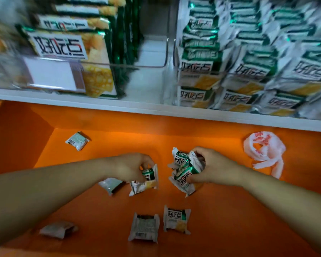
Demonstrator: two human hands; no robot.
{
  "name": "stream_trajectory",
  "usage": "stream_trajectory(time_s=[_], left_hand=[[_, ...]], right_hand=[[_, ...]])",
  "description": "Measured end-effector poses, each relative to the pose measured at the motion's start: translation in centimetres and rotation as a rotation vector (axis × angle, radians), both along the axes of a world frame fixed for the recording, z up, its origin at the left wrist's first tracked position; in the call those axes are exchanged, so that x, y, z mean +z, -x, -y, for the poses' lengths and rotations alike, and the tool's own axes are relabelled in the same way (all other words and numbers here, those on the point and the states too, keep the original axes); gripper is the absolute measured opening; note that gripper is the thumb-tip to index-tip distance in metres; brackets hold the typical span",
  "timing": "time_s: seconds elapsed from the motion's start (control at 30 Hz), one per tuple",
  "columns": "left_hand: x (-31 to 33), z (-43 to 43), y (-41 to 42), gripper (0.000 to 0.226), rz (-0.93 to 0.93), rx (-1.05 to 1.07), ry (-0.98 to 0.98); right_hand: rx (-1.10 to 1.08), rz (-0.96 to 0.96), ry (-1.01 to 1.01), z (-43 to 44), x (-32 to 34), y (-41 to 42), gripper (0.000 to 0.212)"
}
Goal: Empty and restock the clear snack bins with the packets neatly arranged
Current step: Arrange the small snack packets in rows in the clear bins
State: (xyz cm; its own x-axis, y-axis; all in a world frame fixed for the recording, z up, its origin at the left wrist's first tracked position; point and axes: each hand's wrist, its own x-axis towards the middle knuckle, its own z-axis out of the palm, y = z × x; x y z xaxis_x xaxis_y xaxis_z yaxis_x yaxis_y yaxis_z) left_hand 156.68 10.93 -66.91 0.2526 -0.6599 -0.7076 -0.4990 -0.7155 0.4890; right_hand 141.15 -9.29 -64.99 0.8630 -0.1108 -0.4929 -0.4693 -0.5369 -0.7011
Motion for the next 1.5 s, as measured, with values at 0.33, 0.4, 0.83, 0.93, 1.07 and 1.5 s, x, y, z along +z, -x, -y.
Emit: stream_trajectory(time_s=[0.33,0.4,0.83,0.93,1.07,1.5], left_hand=[[16.4,5.9,9.4,0.048,0.290,-0.166,0.332],[19.3,7.4,11.0,0.040,0.333,-0.196,0.392],[28.5,19.5,15.7,0.051,0.549,-0.036,0.810],[28.2,21.3,14.9,0.050,0.548,0.083,0.869],[26.6,22.8,13.5,0.044,0.498,0.234,0.931],[23.6,27.3,11.3,0.030,0.409,0.562,1.240]], right_hand=[[0.005,0.208,0.287,3.0,15.7,10.7,0.051],[-0.055,0.260,0.323,4.5,18.4,13.2,0.056],[-0.462,0.619,0.395,16.7,25.8,17.9,0.044],[-0.502,0.653,0.407,19.2,25.8,16.2,0.039],[-0.436,0.571,0.328,22.2,23.6,12.7,0.049],[-0.085,0.409,0.436,24.1,21.9,8.4,0.066]])
